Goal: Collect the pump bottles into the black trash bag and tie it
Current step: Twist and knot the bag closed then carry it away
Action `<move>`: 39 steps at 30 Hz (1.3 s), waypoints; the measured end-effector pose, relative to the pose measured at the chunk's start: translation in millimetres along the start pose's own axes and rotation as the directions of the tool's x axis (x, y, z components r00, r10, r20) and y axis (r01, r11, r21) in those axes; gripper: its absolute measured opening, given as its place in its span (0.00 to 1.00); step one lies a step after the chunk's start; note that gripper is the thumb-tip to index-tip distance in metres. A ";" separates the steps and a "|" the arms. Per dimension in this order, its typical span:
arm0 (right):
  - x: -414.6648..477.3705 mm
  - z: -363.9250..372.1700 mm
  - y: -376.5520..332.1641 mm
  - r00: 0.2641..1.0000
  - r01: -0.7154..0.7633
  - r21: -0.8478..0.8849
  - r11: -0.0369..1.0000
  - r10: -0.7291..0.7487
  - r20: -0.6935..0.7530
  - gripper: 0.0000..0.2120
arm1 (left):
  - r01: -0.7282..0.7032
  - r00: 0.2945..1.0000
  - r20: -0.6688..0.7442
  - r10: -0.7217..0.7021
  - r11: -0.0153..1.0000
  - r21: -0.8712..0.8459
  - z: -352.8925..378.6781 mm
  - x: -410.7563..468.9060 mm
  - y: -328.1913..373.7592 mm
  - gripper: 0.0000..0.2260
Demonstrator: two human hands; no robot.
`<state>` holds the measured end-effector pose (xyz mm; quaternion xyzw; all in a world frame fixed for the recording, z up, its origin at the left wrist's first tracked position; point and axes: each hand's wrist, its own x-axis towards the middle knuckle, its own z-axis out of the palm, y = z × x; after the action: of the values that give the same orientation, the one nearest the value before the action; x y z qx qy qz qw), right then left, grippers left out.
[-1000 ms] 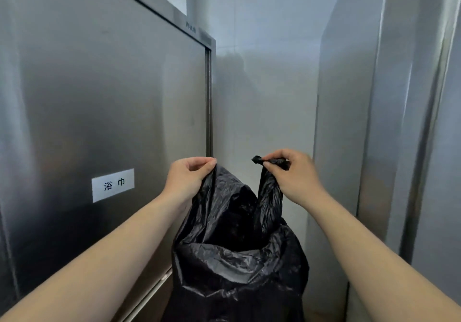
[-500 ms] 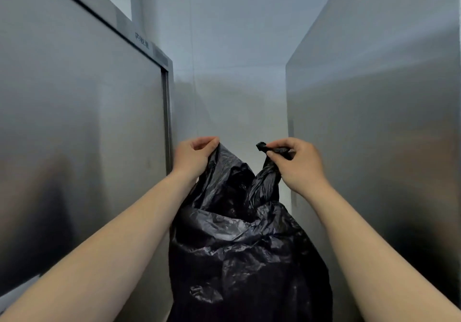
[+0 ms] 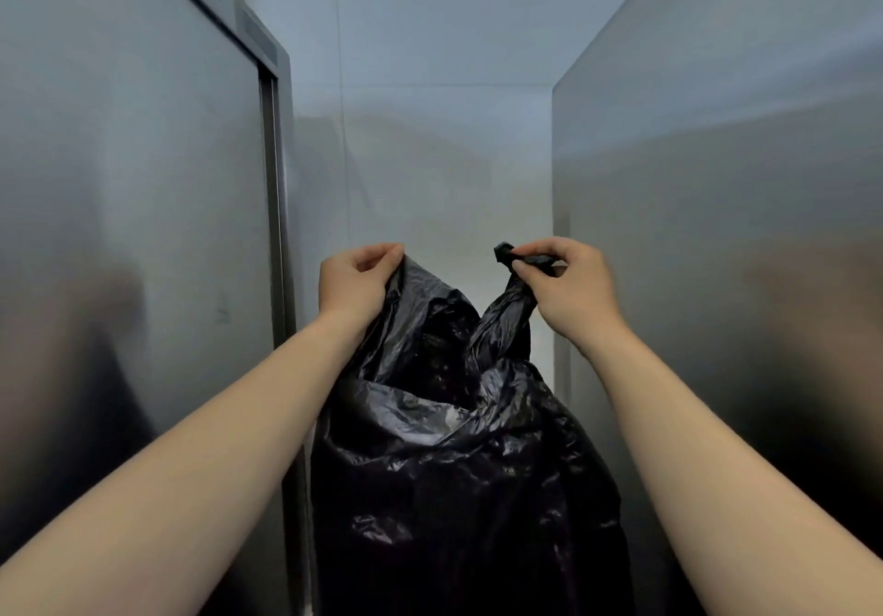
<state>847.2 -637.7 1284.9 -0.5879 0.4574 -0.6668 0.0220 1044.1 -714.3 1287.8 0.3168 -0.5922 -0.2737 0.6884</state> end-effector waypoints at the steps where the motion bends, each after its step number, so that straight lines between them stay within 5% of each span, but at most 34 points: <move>1: 8.1 4.2 -2.8 1.000 0.019 -0.008 1.000 -0.019 -0.003 0.12 | -0.013 1.000 -0.001 0.013 1.000 0.006 -1.2 6.4 3.2 0.02; 8: 10.1 34.2 9.9 0.999 0.042 0.002 0.999 -0.042 0.021 0.12 | -0.021 0.999 0.046 0.018 0.998 0.060 -15.4 7.5 -11.9 0.03; 13: -36.2 51.3 73.1 0.986 -0.117 -0.004 0.993 0.117 0.121 0.12 | 0.154 0.967 0.167 -0.194 0.962 0.224 -29.3 -40.2 -85.7 0.03; 21: -133.1 59.3 177.0 0.902 -0.391 -0.067 0.918 0.397 0.173 0.08 | 0.310 0.934 0.108 -0.340 0.923 0.228 -50.0 -135.0 -193.1 0.02; 29: -218.1 58.6 244.4 0.774 -0.507 -0.281 0.814 0.574 0.266 0.05 | 0.556 0.782 0.150 -0.605 0.786 0.272 -60.3 -246.0 -283.7 0.06; 39: -258.9 39.0 251.5 0.764 -0.516 -0.354 0.780 0.606 0.221 0.05 | 0.650 0.677 0.227 -0.700 0.714 0.260 -52.7 -287.7 -289.1 0.06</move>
<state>830.4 -659.6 922.9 -0.5201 0.6905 -0.4541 0.2157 1053.0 -679.7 878.1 0.5197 -0.5525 -0.5072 0.4092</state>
